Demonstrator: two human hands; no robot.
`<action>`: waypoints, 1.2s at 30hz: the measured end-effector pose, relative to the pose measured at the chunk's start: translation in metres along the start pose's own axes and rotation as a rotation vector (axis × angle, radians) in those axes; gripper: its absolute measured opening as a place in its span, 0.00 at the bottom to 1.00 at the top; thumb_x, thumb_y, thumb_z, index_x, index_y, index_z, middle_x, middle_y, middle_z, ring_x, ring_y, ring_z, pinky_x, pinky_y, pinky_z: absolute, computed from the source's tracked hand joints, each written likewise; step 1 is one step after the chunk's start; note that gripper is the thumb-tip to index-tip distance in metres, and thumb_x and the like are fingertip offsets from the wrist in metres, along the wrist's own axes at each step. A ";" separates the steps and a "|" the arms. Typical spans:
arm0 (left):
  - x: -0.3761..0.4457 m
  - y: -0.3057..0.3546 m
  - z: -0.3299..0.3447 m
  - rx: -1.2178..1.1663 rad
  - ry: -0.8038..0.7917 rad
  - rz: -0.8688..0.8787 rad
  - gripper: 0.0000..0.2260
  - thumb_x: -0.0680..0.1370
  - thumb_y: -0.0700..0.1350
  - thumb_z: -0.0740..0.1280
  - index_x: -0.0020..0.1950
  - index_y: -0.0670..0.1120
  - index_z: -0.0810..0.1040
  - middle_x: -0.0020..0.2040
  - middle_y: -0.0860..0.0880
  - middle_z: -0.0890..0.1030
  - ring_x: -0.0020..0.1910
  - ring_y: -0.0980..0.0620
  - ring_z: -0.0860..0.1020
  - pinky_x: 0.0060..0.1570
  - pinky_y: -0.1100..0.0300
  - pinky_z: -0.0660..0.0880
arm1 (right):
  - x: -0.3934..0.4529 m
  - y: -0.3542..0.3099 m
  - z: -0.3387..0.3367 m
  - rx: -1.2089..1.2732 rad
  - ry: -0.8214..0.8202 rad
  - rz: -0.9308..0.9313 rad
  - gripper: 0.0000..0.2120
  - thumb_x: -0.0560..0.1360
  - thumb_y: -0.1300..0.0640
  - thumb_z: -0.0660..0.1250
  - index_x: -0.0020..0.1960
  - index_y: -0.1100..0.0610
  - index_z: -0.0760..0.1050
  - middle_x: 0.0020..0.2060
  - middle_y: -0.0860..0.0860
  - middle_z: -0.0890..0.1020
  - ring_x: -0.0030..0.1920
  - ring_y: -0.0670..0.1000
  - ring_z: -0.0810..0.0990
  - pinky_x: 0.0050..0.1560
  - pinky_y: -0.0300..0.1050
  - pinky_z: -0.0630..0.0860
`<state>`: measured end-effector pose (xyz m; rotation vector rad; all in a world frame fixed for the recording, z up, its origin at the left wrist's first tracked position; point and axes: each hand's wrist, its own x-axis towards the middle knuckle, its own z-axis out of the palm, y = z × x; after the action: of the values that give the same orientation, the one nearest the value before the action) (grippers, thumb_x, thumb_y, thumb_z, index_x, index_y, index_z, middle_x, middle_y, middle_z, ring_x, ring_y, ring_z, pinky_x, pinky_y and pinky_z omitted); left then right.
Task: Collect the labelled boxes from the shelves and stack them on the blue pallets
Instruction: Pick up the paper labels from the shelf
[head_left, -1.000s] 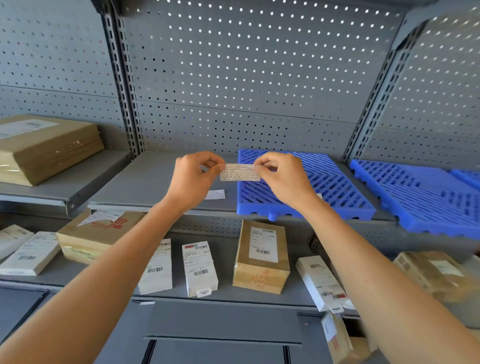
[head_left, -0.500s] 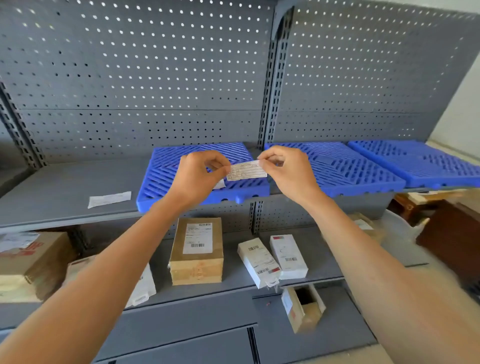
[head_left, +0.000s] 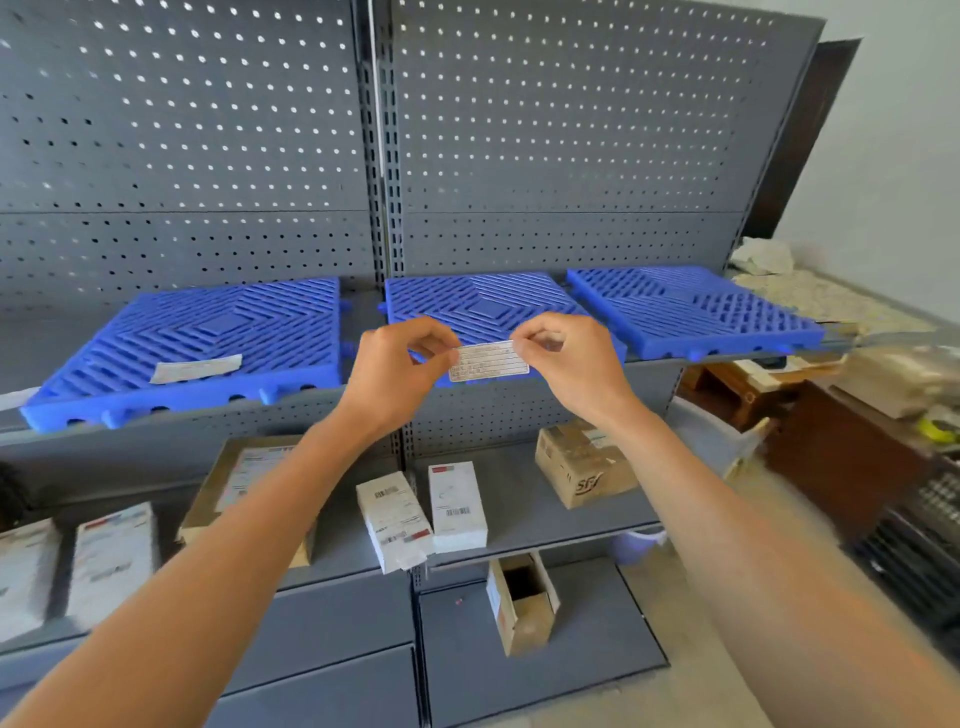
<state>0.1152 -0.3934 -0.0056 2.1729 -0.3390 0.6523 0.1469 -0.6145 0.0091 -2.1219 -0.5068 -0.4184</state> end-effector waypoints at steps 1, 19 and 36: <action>0.001 0.003 0.006 -0.001 -0.002 -0.006 0.05 0.77 0.41 0.73 0.46 0.52 0.82 0.41 0.59 0.84 0.43 0.62 0.81 0.42 0.73 0.73 | 0.000 0.005 -0.004 0.006 -0.004 0.002 0.04 0.77 0.60 0.70 0.47 0.54 0.84 0.43 0.43 0.86 0.46 0.40 0.83 0.51 0.34 0.76; 0.057 -0.004 0.053 0.021 -0.076 -0.148 0.02 0.77 0.41 0.73 0.47 0.47 0.84 0.39 0.53 0.85 0.37 0.60 0.83 0.41 0.72 0.74 | 0.052 0.068 -0.010 -0.017 -0.015 0.019 0.03 0.77 0.60 0.71 0.48 0.55 0.84 0.40 0.43 0.84 0.43 0.36 0.81 0.43 0.26 0.72; 0.061 -0.014 0.061 0.155 -0.099 -0.108 0.05 0.76 0.40 0.74 0.46 0.50 0.84 0.40 0.57 0.83 0.43 0.57 0.82 0.48 0.61 0.79 | 0.057 0.081 -0.003 -0.131 -0.039 -0.057 0.04 0.76 0.59 0.71 0.48 0.55 0.85 0.43 0.43 0.85 0.45 0.41 0.81 0.50 0.36 0.76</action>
<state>0.1922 -0.4334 -0.0129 2.3585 -0.2270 0.5259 0.2364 -0.6483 -0.0182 -2.2496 -0.5773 -0.4547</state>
